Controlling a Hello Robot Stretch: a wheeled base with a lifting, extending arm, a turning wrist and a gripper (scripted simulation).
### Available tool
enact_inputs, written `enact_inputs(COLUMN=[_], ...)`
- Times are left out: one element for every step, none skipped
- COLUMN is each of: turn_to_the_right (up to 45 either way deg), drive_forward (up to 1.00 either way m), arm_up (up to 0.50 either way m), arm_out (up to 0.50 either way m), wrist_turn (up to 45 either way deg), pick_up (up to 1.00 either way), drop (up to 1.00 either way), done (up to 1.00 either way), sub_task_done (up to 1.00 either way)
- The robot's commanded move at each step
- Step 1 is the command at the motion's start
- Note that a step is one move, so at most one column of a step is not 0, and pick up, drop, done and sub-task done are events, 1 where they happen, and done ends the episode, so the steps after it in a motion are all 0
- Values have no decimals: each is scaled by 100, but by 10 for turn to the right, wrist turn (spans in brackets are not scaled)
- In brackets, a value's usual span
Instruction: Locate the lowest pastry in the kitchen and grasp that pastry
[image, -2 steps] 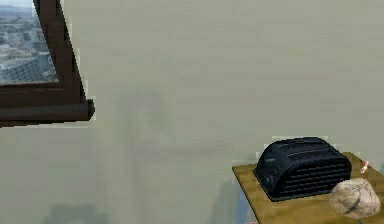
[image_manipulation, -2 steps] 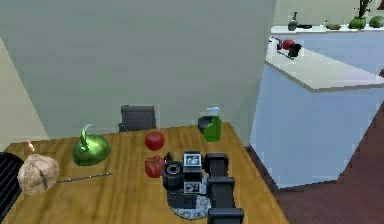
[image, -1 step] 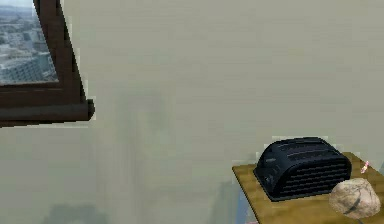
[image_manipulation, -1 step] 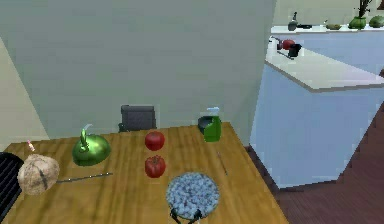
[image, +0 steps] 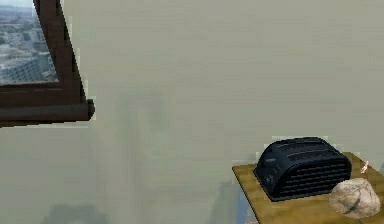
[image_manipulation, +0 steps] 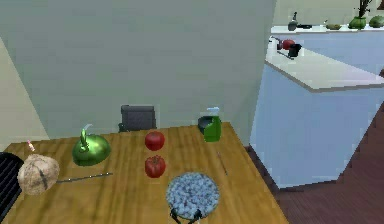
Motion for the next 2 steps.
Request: enact_inputs(turn_to_the_right=[0,0], drive_forward=[0,0], arm_up=[10,0], arm_out=[0,0], wrist_turn=[0,0], pick_up=[0,0], drop=[0,0], done=[0,100], sub_task_done=[0,0])
